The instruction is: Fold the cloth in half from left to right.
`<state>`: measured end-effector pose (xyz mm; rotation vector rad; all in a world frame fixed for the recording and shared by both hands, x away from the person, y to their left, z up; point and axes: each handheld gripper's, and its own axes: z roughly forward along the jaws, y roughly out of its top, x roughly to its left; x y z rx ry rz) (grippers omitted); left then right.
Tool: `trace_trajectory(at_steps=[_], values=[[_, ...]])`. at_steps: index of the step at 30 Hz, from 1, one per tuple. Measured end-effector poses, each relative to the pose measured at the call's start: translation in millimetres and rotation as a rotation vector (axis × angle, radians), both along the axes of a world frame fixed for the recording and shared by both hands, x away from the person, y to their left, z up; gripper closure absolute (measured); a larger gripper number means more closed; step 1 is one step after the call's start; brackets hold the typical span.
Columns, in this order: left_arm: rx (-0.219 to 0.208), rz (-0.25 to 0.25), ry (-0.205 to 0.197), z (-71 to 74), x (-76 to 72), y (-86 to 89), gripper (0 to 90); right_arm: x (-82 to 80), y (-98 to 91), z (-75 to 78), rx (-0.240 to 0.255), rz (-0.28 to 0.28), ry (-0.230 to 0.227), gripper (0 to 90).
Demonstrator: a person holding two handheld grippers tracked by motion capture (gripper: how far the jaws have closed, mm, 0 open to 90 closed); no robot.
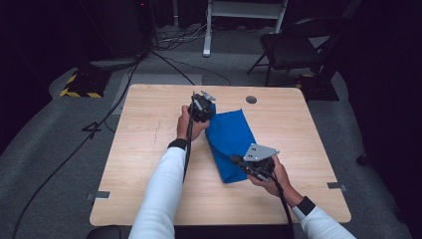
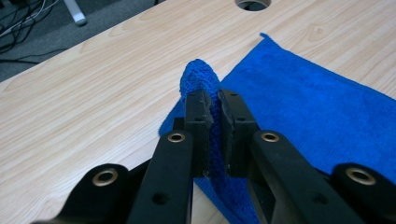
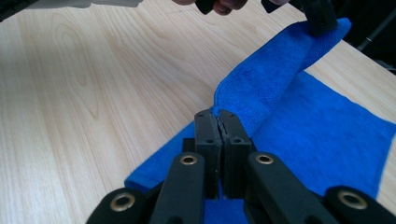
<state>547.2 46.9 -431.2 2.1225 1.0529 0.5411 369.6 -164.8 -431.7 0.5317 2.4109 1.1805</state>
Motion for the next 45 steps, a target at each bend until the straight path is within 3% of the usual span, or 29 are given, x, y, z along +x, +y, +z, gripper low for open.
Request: trace_trajectory(at_steps=[5,16,19,20,22,23,27,28,31,34,38,40,45], values=[[0.007,-0.002,0.009,-3.6,2.6,-14.9,81.1,-0.4,-21.2,-3.7,0.0,-0.044,0.009,88.1],[0.033,-0.01,0.009,-7.9,6.3,-40.0,76.7,-0.9,-45.2,-14.2,-0.035,-0.086,0.021,88.2],[0.046,-0.018,0.015,-10.5,5.6,-45.7,65.2,1.7,-55.1,-18.9,-0.045,-0.113,0.025,88.1],[0.052,-0.006,0.012,-11.4,5.2,-47.3,65.2,1.7,-55.1,-18.9,-0.045,-0.113,0.025,88.1],[0.029,0.001,0.01,-12.3,4.7,-47.9,53.9,5.0,-62.6,-26.1,-0.059,-0.133,0.043,88.1],[0.023,0.001,0.007,-12.2,4.2,-47.7,53.9,5.0,-62.6,-26.1,-0.059,-0.133,0.043,88.1],[0.013,0.011,-0.012,-9.8,1.3,-45.2,36.2,11.3,-72.8,-35.3,-0.073,-0.166,0.073,88.1],[0.004,0.011,-0.015,-8.0,0.2,-43.5,36.2,11.3,-72.8,-35.3,-0.073,-0.166,0.073,88.1],[-0.021,-0.014,-0.033,0.4,-7.1,-35.3,25.9,13.5,-76.0,-38.6,-0.079,-0.184,0.092,88.0],[-0.024,-0.068,-0.044,6.7,-24.0,-27.4,22.6,14.7,-79.0,-42.1,-0.093,-0.195,0.102,87.7],[-0.037,-0.181,-0.042,3.6,-60.5,-21.5,19.0,15.5,-83.2,-47.4,-0.112,-0.204,0.123,87.1],[-0.022,-0.264,-0.023,-5.0,-87.0,-27.6,18.2,16.0,-84.3,-49.4,-0.116,-0.205,0.134,86.3],[0.029,-0.434,0.021,-28.9,-134.6,-54.9,18.3,17.6,-87.2,-53.4,-0.144,-0.219,0.144,83.0]])
